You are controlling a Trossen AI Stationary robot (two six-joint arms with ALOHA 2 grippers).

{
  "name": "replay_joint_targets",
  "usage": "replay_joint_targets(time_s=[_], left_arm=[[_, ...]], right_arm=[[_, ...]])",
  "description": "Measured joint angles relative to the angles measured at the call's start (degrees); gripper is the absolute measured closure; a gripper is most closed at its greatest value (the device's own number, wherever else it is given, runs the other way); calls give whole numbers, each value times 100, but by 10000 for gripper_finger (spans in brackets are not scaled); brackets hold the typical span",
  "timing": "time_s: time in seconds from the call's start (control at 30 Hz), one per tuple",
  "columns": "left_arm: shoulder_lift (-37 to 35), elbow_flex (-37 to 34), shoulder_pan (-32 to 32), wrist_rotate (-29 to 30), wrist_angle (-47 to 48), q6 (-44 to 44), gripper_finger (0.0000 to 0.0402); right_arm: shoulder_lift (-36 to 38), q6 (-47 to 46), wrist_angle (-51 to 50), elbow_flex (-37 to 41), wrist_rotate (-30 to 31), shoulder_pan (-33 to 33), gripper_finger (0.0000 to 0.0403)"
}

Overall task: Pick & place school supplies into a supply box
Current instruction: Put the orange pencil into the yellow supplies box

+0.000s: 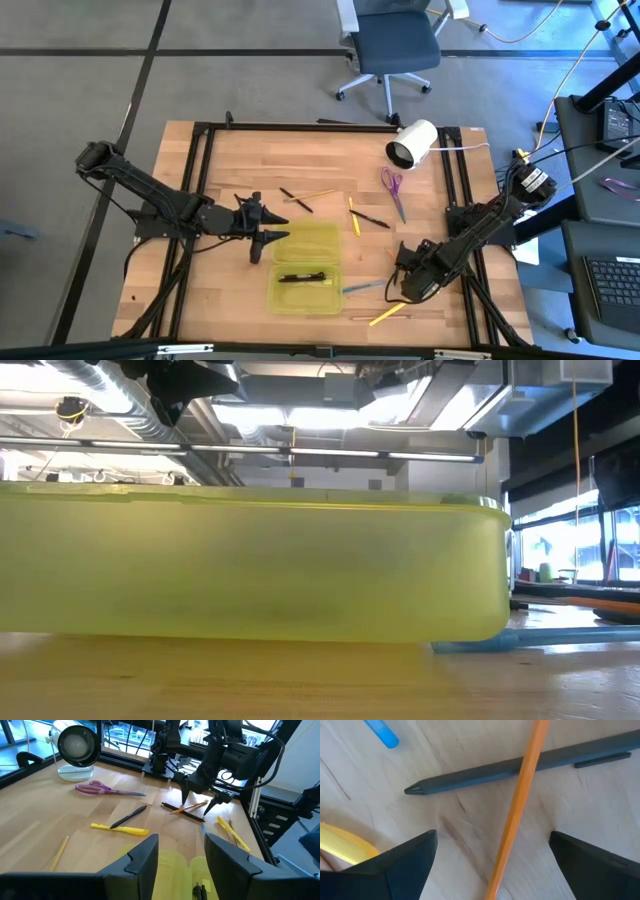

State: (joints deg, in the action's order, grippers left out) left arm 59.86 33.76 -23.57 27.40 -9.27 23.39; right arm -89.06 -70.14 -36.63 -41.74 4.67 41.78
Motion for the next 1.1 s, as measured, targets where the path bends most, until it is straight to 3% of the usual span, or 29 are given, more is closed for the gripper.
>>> replay_joint_targets(time_s=[0.47,0.87,1.1], left_arm=[[0,0,0,-1,1,154,249],[0,0,0,0,1,150,248],[0,0,0,0,5,137,251]], right_arm=[[-11,-142,-67,7,69,-4,28],[-15,150,-209,15,112,-9,188],[-15,167,-205,15,123,-11,261]])
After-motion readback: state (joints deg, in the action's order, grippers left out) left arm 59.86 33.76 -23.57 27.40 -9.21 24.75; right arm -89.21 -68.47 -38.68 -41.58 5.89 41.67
